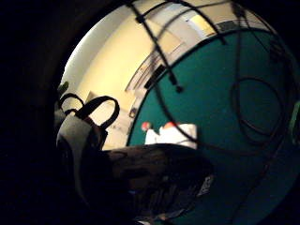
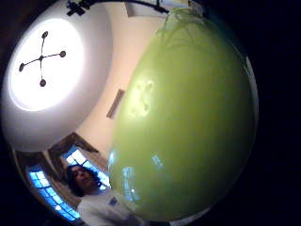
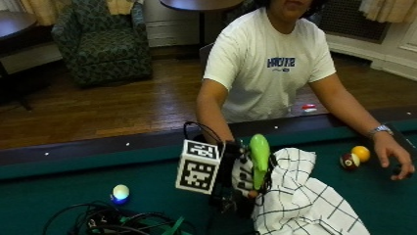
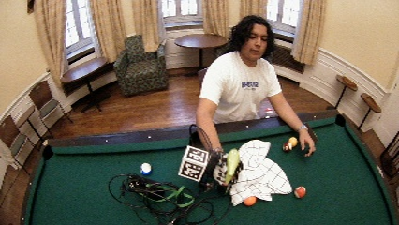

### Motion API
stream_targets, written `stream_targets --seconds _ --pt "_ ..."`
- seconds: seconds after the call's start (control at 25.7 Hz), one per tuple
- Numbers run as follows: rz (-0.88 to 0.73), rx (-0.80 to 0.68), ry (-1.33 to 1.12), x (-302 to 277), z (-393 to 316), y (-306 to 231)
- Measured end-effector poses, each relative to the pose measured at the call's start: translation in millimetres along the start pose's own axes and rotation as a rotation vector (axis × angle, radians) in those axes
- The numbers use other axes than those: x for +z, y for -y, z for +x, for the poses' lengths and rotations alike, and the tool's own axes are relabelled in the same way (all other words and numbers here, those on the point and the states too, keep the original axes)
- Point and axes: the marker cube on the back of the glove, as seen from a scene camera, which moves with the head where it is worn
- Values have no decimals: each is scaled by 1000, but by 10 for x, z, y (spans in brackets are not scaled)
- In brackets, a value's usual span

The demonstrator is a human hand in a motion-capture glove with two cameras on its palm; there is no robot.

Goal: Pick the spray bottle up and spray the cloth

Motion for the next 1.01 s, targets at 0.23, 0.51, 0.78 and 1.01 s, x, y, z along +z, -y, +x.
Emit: stream_targets --seconds 0.23,0.51,0.78,1.01 --pt "-75 -133 14 -268 -854 -2" --pt "-124 -233 93 -576 -1772 43" --pt "-153 -228 119 -663 -2506 259" --pt "-294 -133 94 -559 -2709 368"
